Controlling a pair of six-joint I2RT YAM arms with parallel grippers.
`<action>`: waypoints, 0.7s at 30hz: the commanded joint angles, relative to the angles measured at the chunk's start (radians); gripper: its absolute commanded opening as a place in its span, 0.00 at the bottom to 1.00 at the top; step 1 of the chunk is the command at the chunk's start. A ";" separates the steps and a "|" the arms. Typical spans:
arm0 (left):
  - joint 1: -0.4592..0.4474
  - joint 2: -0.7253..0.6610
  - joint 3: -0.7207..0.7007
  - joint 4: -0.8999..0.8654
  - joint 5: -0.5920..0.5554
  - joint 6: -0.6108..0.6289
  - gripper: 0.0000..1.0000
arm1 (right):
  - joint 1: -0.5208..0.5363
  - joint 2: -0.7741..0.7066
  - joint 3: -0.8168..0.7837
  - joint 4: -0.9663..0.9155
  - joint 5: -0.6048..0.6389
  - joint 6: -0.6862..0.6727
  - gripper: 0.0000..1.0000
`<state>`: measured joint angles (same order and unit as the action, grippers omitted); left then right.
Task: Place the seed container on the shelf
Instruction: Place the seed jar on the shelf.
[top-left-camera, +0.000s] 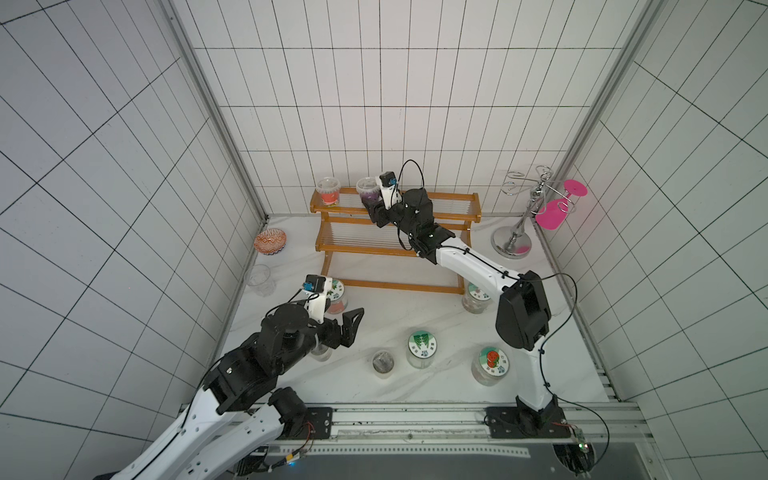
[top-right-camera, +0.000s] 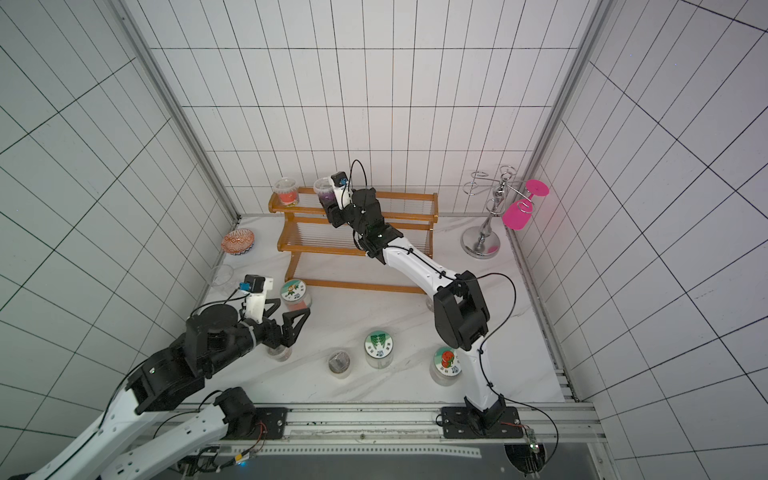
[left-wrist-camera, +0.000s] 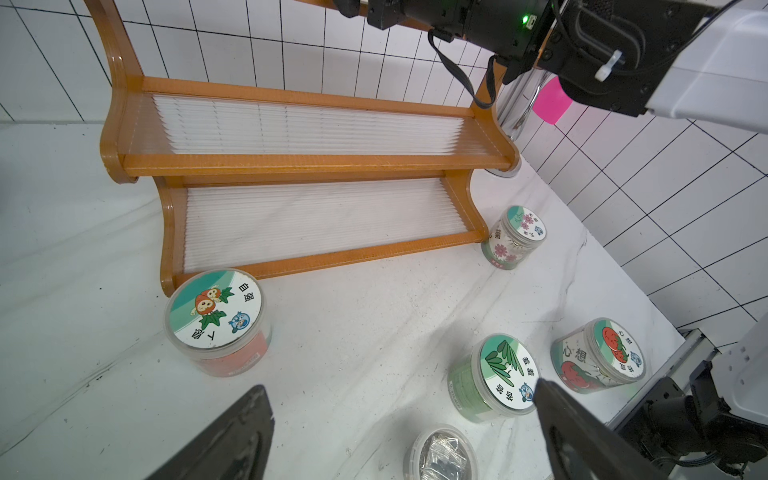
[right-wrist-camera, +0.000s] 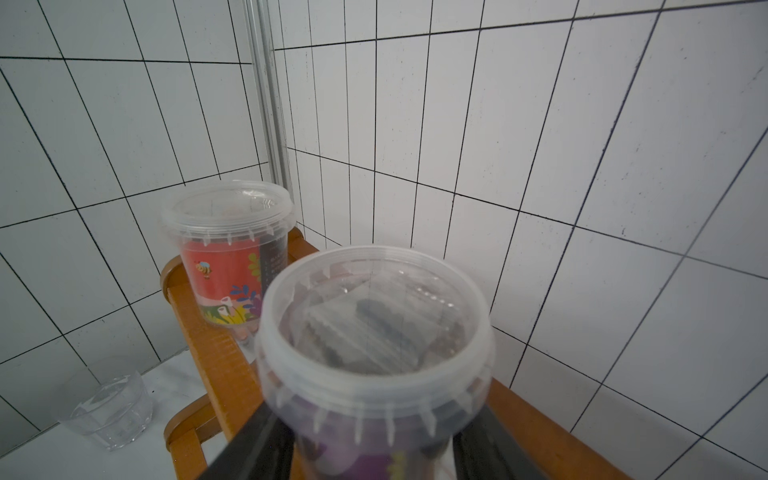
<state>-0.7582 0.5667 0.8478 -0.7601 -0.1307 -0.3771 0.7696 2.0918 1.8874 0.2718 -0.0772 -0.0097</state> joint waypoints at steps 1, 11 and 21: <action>0.003 -0.007 -0.010 0.024 0.006 0.010 0.99 | -0.010 0.030 0.049 -0.022 0.017 0.004 0.67; 0.004 -0.011 -0.017 0.027 0.008 0.009 0.99 | -0.010 -0.023 -0.005 -0.013 0.027 -0.023 0.80; 0.005 -0.012 -0.022 0.031 0.020 0.006 0.99 | -0.010 -0.049 -0.022 -0.038 0.076 -0.041 0.80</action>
<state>-0.7582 0.5648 0.8330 -0.7586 -0.1230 -0.3767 0.7654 2.0869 1.8874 0.2596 -0.0364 -0.0376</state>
